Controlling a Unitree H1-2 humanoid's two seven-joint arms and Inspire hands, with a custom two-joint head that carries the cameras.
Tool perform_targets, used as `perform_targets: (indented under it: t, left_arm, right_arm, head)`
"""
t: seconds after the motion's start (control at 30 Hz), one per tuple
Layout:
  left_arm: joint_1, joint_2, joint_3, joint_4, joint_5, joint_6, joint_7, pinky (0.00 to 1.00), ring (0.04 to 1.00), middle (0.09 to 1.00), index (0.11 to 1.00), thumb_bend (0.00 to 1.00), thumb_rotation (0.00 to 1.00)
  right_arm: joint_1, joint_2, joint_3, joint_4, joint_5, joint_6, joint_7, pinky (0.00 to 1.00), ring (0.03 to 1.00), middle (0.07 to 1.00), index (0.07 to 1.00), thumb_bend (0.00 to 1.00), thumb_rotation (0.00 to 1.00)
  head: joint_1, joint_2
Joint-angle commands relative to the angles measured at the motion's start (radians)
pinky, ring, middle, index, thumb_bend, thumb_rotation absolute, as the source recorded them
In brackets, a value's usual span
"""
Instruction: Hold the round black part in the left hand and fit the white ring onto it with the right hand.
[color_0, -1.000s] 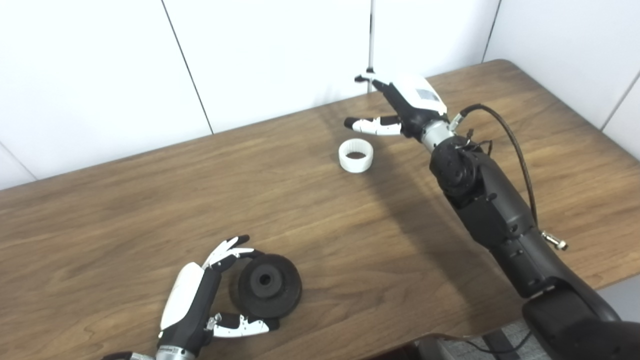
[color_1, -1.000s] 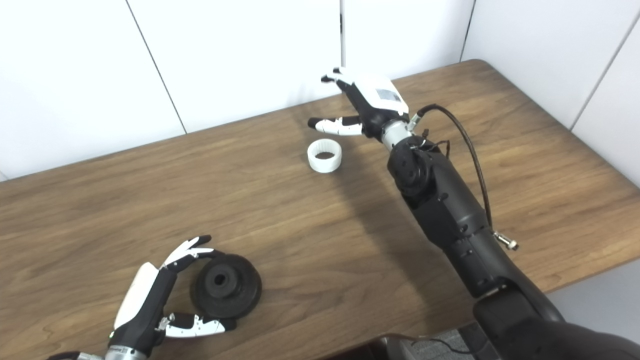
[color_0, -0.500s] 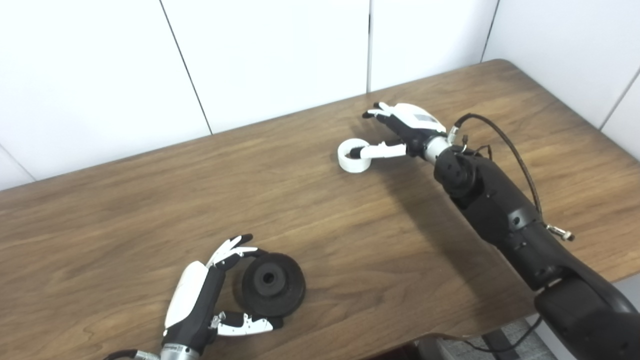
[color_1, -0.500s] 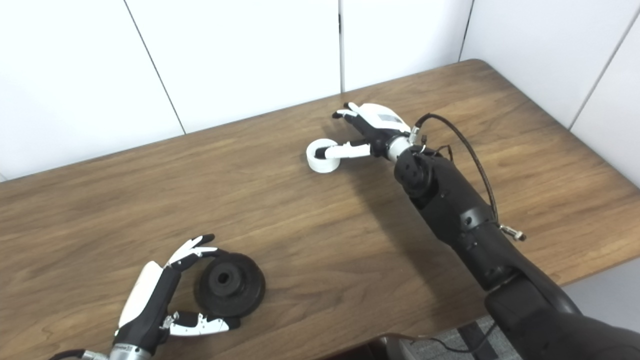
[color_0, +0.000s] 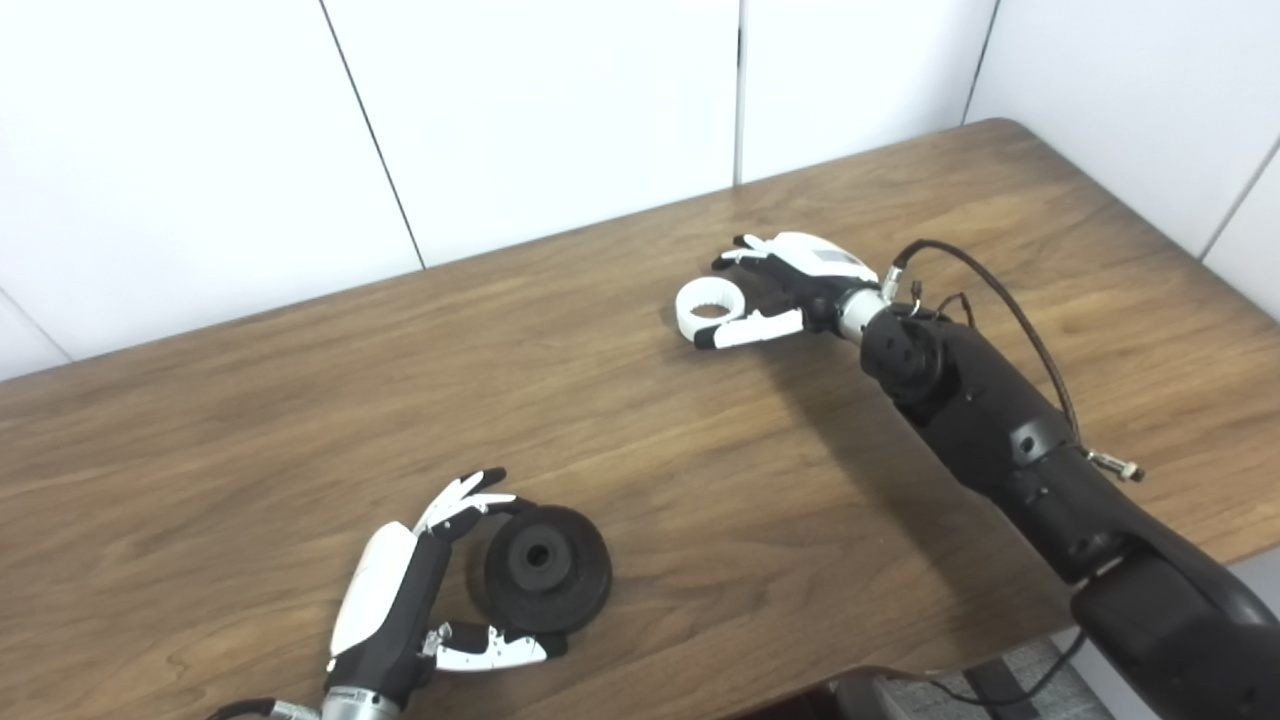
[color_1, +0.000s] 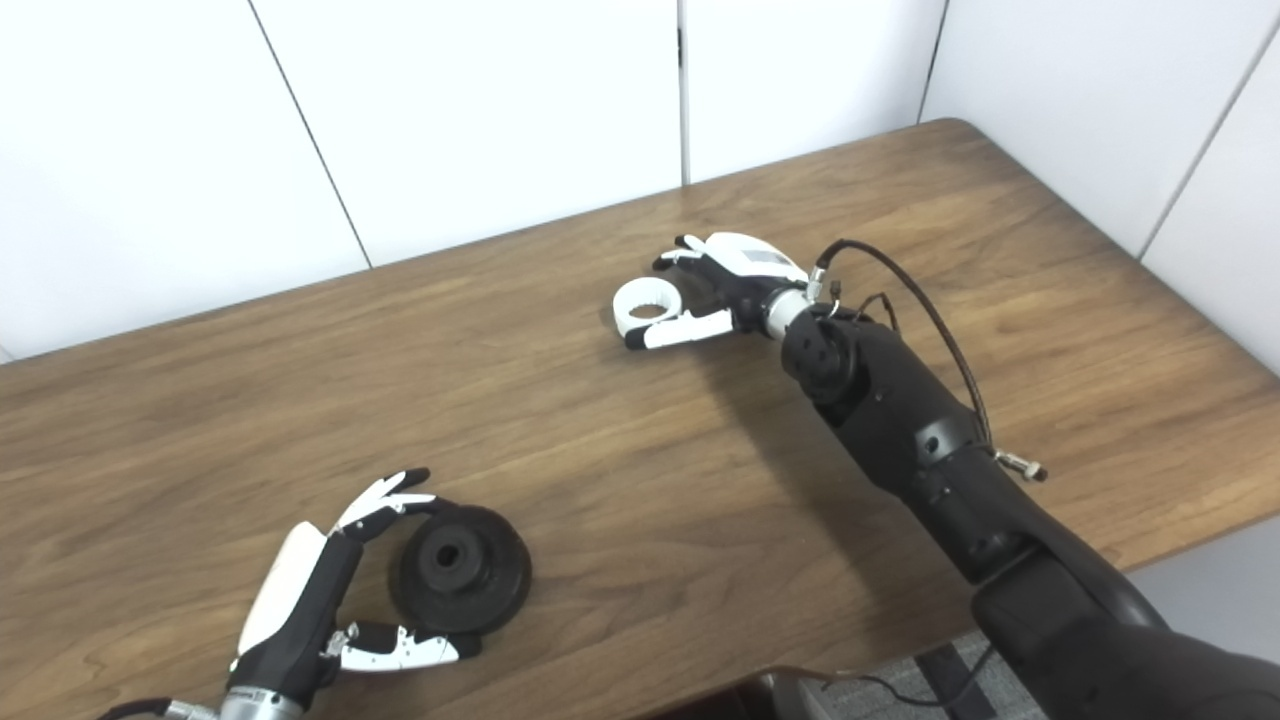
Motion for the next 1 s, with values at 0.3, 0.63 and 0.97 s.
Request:
perform_targets:
  t: [0.3, 0.63, 0.97]
  left_arm:
    - [-0.004, 0.002, 0.001, -0.010, 0.009, 0.000, 0.000, 0.85, 0.944, 0.907, 0.491, 0.52, 0.07]
    - [-0.005, 0.000, 0.000, -0.017, 0.010, 0.010, -0.004, 0.86, 0.947, 0.907, 0.491, 0.52, 0.07]
    - [-0.005, 0.003, 0.004, -0.016, 0.007, 0.010, -0.006, 0.84, 0.947, 0.910, 0.491, 0.52, 0.07]
  right_arm:
    - [0.006, 0.032, 0.001, -0.005, -0.001, -0.067, -0.133, 0.97, 0.983, 0.966, 0.742, 0.90, 0.46]
    - [0.026, 0.056, -0.022, 0.037, 0.011, -0.163, -0.288, 0.95, 0.916, 0.893, 0.607, 0.78, 0.27]
    - [0.055, 0.093, -0.040, 0.102, 0.002, -0.262, -0.472, 0.93, 0.861, 0.803, 0.484, 0.52, 0.14]
  head:
    - [0.006, 0.009]
    - [0.009, 0.014]
    - [0.012, 0.021]
